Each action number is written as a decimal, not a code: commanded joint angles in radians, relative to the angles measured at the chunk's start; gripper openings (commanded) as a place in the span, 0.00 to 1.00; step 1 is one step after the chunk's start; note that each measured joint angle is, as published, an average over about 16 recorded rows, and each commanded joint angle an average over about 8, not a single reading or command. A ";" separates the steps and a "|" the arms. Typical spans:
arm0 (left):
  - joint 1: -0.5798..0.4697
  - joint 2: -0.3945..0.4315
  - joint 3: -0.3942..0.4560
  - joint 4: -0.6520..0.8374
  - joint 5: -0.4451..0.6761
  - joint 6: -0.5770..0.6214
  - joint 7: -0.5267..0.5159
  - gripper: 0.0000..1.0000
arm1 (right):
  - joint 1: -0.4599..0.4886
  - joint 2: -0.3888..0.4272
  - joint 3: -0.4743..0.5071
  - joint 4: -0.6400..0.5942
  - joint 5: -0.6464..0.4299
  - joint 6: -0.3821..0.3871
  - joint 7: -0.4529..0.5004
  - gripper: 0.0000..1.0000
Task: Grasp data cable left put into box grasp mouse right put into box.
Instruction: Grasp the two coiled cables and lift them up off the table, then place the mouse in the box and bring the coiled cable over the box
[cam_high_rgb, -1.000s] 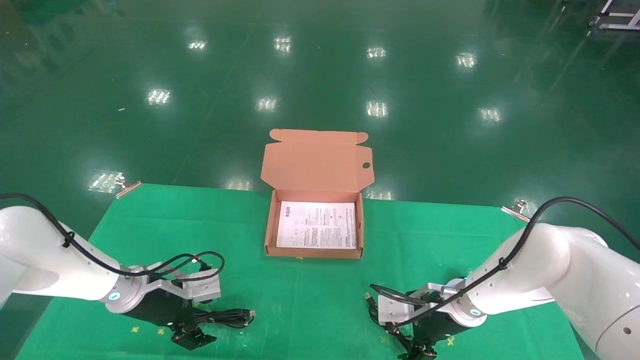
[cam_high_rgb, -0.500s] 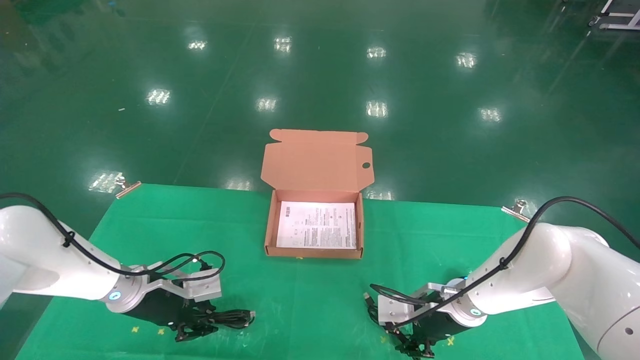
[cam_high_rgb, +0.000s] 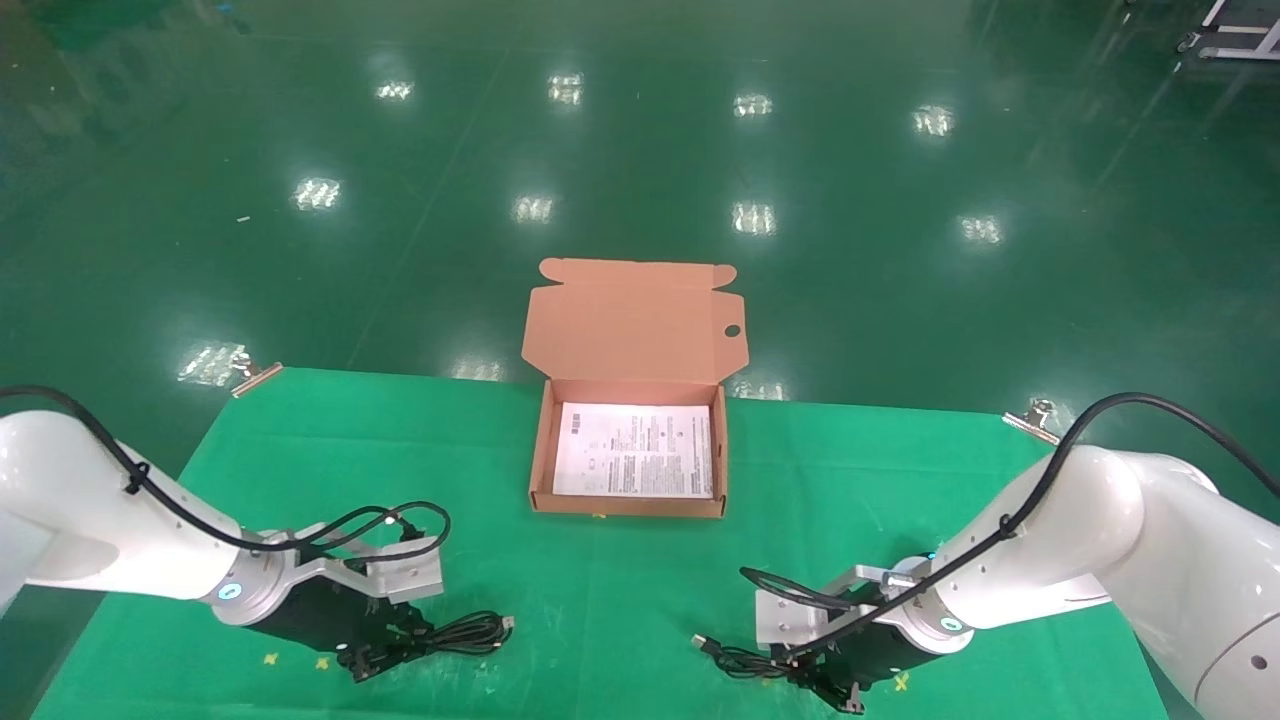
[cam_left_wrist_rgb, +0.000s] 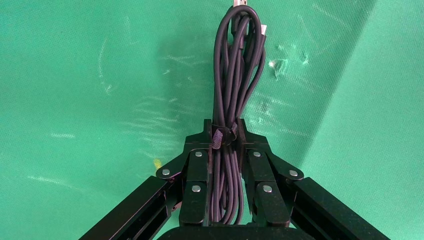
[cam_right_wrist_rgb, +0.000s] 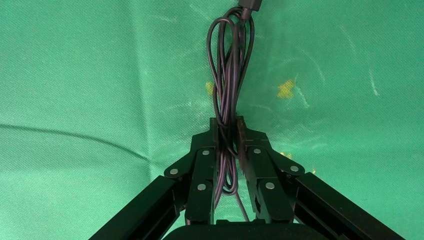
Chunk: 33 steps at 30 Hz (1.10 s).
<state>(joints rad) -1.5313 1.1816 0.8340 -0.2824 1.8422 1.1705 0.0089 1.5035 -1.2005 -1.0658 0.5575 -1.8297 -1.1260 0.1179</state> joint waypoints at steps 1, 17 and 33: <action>0.002 0.003 0.001 0.002 0.002 -0.001 -0.003 0.00 | -0.003 -0.003 -0.001 -0.002 -0.001 0.001 -0.001 0.00; -0.138 -0.104 -0.049 -0.185 -0.027 -0.052 0.055 0.00 | 0.242 0.226 0.115 0.287 -0.012 0.091 0.149 0.00; -0.240 -0.001 -0.059 -0.258 0.058 -0.318 -0.002 0.00 | 0.387 -0.018 0.210 0.184 0.059 0.356 0.004 0.00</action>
<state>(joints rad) -1.7706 1.1785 0.7746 -0.5348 1.8979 0.8571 0.0050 1.8837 -1.2129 -0.8542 0.7385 -1.7645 -0.7749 0.1160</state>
